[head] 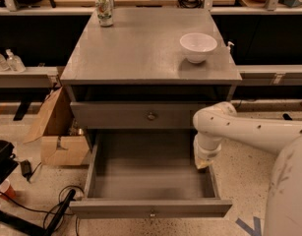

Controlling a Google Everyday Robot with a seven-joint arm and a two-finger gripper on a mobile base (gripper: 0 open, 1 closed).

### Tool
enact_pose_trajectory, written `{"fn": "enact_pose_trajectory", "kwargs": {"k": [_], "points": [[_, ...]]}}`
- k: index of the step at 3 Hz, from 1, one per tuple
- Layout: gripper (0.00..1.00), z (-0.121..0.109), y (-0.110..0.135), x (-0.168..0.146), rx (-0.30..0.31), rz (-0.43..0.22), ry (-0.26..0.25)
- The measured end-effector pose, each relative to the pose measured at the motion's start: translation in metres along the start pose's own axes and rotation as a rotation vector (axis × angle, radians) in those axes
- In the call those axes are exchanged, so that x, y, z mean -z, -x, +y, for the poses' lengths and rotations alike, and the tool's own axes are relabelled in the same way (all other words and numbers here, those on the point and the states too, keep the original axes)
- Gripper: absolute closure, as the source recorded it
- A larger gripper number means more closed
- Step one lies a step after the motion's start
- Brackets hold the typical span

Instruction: Open middle drawer

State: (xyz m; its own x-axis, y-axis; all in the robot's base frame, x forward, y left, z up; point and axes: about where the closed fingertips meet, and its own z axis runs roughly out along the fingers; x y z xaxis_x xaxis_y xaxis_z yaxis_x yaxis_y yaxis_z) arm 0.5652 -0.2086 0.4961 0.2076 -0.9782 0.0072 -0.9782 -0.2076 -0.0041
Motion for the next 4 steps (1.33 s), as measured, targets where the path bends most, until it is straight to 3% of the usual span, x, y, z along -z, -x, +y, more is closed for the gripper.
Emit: {"fn": "enact_pose_trajectory", "kwargs": {"k": [1, 2, 3, 4], "points": [[1.0, -0.006, -0.034, 0.115, -0.022, 0.008, -0.088], [1.0, 0.012, -0.06, 0.208, -0.095, 0.019, -0.216], [1.0, 0.046, -0.077, 0.273, -0.173, 0.002, -0.346], [1.0, 0.089, -0.086, 0.313, -0.241, -0.004, -0.462]]}}
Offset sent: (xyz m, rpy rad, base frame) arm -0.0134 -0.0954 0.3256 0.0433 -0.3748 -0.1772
